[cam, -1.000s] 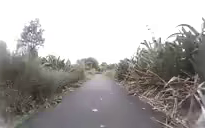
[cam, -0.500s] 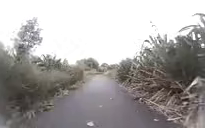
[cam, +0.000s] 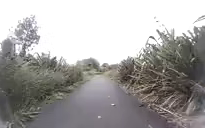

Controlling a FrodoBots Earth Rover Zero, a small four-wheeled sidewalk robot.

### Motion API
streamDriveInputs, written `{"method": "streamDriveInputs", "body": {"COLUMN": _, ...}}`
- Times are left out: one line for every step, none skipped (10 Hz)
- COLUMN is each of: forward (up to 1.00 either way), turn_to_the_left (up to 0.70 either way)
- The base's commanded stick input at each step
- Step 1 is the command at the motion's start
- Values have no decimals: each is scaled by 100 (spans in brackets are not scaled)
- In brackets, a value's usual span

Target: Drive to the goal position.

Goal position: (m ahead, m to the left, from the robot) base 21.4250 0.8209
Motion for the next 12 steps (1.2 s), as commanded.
{"method": "streamDriveInputs", "body": {"forward": 85, "turn_to_the_left": 0}}
{"method": "streamDriveInputs", "body": {"forward": 85, "turn_to_the_left": 0}}
{"method": "streamDriveInputs", "body": {"forward": 85, "turn_to_the_left": 0}}
{"method": "streamDriveInputs", "body": {"forward": 85, "turn_to_the_left": 0}}
{"method": "streamDriveInputs", "body": {"forward": 85, "turn_to_the_left": 0}}
{"method": "streamDriveInputs", "body": {"forward": 85, "turn_to_the_left": 0}}
{"method": "streamDriveInputs", "body": {"forward": 85, "turn_to_the_left": 0}}
{"method": "streamDriveInputs", "body": {"forward": 85, "turn_to_the_left": 0}}
{"method": "streamDriveInputs", "body": {"forward": 85, "turn_to_the_left": 0}}
{"method": "streamDriveInputs", "body": {"forward": 85, "turn_to_the_left": 0}}
{"method": "streamDriveInputs", "body": {"forward": 85, "turn_to_the_left": 0}}
{"method": "streamDriveInputs", "body": {"forward": 85, "turn_to_the_left": 0}}
